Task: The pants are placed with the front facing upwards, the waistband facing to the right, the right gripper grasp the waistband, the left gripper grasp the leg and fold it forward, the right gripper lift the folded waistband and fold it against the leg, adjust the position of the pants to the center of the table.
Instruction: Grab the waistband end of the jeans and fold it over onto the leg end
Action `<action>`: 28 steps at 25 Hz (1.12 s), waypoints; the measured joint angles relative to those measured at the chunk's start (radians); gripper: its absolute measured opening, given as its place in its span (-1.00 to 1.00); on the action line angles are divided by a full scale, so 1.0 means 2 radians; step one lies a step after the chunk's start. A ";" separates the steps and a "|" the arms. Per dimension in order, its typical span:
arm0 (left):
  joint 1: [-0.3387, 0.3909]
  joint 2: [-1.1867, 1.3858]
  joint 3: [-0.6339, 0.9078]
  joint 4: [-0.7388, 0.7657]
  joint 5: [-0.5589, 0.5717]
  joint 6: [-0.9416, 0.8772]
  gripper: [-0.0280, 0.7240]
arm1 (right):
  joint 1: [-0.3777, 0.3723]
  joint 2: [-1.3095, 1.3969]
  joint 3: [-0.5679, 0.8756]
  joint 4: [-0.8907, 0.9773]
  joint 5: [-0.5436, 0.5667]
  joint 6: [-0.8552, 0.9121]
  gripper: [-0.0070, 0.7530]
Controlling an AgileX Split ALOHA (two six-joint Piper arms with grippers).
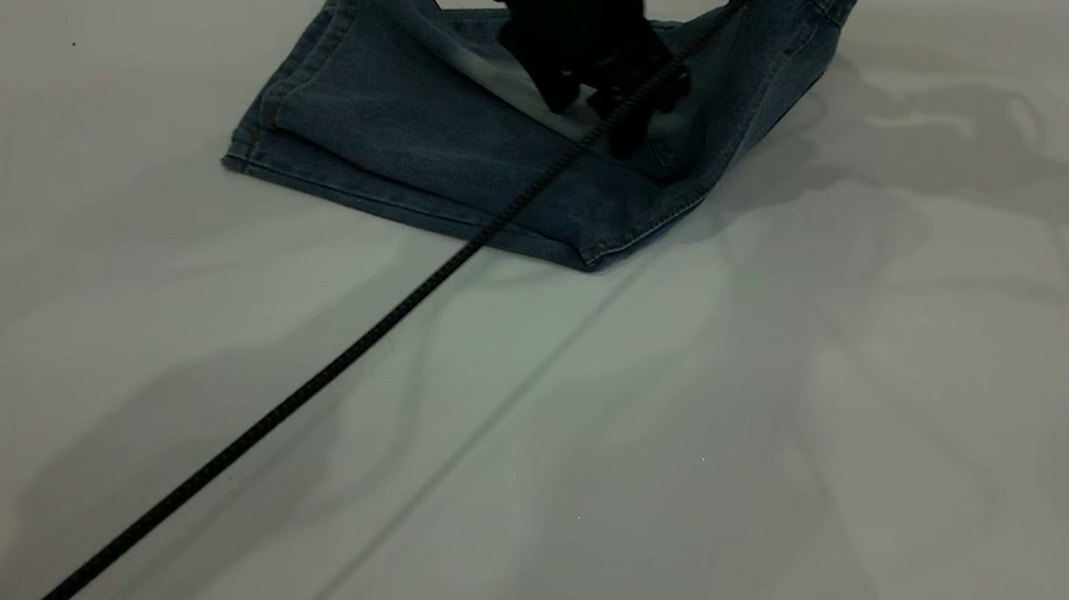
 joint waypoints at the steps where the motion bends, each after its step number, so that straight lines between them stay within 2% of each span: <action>1: 0.000 0.000 -0.001 0.000 0.008 -0.001 0.43 | 0.000 0.000 0.000 0.000 0.000 0.000 -0.75; 6: 0.018 -0.006 -0.032 0.000 0.084 -0.004 0.43 | -0.001 0.000 0.000 0.005 0.000 0.001 -0.75; 11: 0.065 -0.025 -0.074 0.000 0.145 -0.023 0.43 | 0.009 0.000 0.000 0.006 -0.002 0.001 -0.75; 16: 0.120 -0.029 -0.080 0.000 0.195 -0.026 0.43 | 0.032 0.000 0.000 0.006 -0.015 0.001 -0.75; 22: 0.178 -0.026 -0.080 -0.001 0.199 -0.026 0.43 | 0.069 0.000 0.000 0.006 -0.030 0.000 -0.75; 28: 0.186 0.010 -0.080 -0.024 0.190 -0.027 0.38 | 0.101 0.000 0.000 0.007 -0.047 -0.008 -0.75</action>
